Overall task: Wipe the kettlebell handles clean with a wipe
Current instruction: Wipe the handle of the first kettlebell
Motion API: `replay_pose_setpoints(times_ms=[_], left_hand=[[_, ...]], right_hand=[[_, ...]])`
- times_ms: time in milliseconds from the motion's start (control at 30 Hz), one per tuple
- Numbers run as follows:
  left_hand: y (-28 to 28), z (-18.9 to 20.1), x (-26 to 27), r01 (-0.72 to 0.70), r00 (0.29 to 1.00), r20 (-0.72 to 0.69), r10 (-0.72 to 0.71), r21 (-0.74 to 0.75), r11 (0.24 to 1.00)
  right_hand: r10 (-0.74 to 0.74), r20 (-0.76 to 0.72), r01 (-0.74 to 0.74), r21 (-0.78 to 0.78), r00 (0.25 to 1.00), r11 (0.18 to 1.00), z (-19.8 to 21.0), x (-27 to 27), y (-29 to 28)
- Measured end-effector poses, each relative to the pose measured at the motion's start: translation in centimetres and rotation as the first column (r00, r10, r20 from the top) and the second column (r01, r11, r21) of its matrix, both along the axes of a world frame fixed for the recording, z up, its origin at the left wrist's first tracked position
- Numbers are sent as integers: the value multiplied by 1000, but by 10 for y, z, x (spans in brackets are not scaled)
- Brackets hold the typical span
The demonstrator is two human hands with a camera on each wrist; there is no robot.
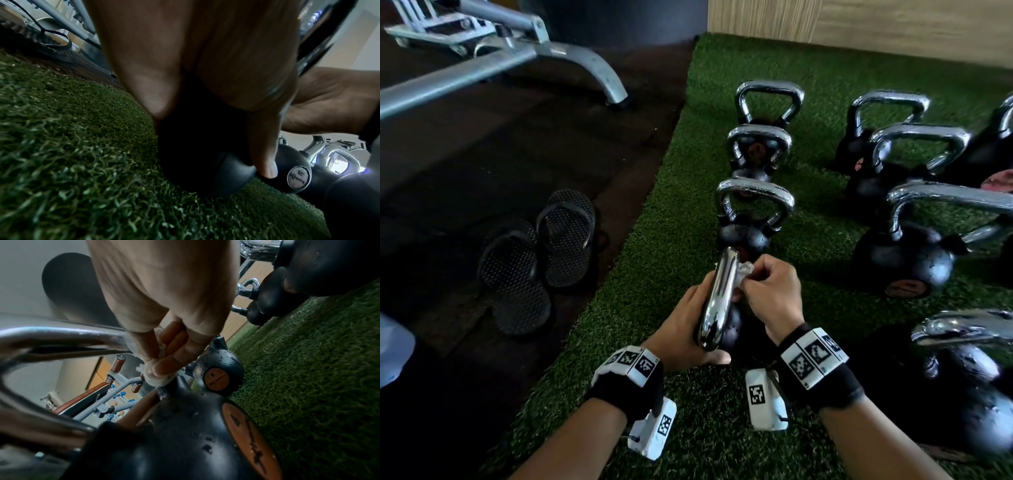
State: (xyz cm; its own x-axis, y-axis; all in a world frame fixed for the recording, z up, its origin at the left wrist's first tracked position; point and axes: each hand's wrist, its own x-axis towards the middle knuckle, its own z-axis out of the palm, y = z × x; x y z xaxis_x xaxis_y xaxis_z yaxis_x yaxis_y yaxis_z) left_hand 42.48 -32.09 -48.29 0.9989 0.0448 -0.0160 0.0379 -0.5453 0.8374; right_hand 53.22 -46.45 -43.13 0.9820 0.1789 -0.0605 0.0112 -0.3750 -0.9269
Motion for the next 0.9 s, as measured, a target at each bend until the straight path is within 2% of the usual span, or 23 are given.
replay_pose_setpoints(times_ms=[167, 300, 367, 433, 467, 533, 600, 667, 800, 900], left_hand=[[-1, -2, 1, -17, 1000, 10, 17, 3, 1000], [0, 0, -2, 16, 998, 56, -20, 87, 996], [2, 4, -6, 39, 997, 62, -47, 127, 991], [4, 13, -15, 32, 998, 47, -37, 104, 994], [3, 19, -22, 5, 997, 71, -12, 87, 996], [-1, 30, -32, -79, 982, 177, 63, 88, 993], [-6, 43, -35, -163, 958, 258, 127, 124, 979], [-10, 56, -35, -205, 954, 254, 159, 167, 964], [9, 71, -38, -164, 974, 200, 104, 315, 935], [34, 81, -39, -158, 978, 183, 105, 309, 938]], right_hand=[[70, -27, -73, -136, 997, 988, 3, -1, 3], [157, 31, -144, -248, 987, 958, 12, -2, 2], [221, 116, -181, -286, 968, 941, 18, -2, -3], [340, 229, -274, -275, 912, 921, 30, 0, -10], [429, 273, -353, -285, 861, 891, 37, 2, -12], [598, 320, -480, -378, 735, 792, 50, 9, -12], [670, 340, -494, -476, 660, 728, 60, 12, -9], [678, 331, -470, -524, 656, 711, 66, 10, -9], [651, 253, -398, -618, 716, 678, 76, -4, -23], [620, 218, -328, -693, 754, 642, 80, -16, -41]])
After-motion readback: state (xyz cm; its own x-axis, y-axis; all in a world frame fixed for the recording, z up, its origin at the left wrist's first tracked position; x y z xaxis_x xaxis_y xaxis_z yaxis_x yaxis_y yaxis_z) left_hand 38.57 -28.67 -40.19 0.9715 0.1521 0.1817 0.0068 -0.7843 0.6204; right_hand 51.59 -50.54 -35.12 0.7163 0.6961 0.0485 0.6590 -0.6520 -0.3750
